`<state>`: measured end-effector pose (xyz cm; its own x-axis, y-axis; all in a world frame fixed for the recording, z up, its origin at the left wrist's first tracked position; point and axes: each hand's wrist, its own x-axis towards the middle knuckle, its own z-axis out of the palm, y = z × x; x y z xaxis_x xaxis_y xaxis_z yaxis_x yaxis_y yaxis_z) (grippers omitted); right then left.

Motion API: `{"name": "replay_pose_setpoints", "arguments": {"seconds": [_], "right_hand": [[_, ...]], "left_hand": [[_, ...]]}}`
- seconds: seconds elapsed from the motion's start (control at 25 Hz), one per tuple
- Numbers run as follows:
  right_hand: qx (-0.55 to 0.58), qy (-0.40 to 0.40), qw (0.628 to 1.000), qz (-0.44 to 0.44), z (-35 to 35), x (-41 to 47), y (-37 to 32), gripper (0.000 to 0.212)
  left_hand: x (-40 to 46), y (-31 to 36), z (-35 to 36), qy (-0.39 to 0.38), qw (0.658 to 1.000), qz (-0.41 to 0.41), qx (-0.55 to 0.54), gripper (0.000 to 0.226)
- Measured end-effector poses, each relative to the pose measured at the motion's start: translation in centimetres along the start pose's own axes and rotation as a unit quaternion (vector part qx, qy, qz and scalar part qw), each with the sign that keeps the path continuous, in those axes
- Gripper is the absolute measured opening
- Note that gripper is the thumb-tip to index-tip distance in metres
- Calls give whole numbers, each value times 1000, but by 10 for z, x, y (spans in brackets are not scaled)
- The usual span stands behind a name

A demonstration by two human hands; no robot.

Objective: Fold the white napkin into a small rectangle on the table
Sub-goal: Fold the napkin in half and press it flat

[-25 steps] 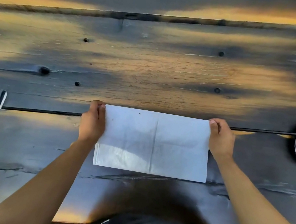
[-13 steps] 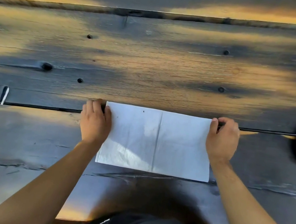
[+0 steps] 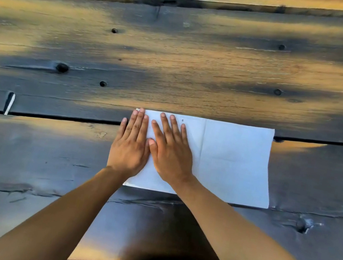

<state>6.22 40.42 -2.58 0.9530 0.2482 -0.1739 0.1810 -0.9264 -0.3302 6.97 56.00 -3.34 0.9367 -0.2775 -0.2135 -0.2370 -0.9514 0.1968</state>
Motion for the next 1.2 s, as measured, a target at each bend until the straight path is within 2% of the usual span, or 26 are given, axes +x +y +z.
{"name": "replay_pose_setpoints", "arguments": {"seconds": [0.12, 0.36, 0.44, 0.56, 0.64, 0.76, 0.88, 1.0, 1.2], "right_hand": [[-51, 0, 999, 6, -8, -18, 39, 61], [-80, -1, 980, 180, -42, -84, 169, 76], [-76, 0, 973, 218, -48, -88, 177, 78], [-70, 47, 960, 266, -47, -60, 137, 76], [-47, 68, 971, 225, -40, -34, 87, 70], [-40, 38, 996, 72, -14, -8, 10, 61], [-68, 3, 998, -3, -1, -6, 8, 57], [-97, 13, 995, 22, -12, -22, 60, 57], [-92, 42, 981, 166, -34, -74, 153, 64]], "left_hand": [[-1, 6, -1, -1, 1000, -17, 18, 70], [-2, 5, -2, -3, 1000, -15, 22, 75], [-2, 6, -1, 0, 1000, -17, 19, 76], [-1, 5, -2, -1, 1000, -18, 19, 77], [-2, 4, -1, 2, 1000, -18, 21, 77], [-2, 4, 0, 11, 1000, -15, 19, 75], [-2, 3, 1, 13, 1000, -11, 21, 73], [-2, 2, 0, 4, 1000, -11, 22, 75], [-1, 3, 0, 9, 1000, -13, 20, 75]]}}
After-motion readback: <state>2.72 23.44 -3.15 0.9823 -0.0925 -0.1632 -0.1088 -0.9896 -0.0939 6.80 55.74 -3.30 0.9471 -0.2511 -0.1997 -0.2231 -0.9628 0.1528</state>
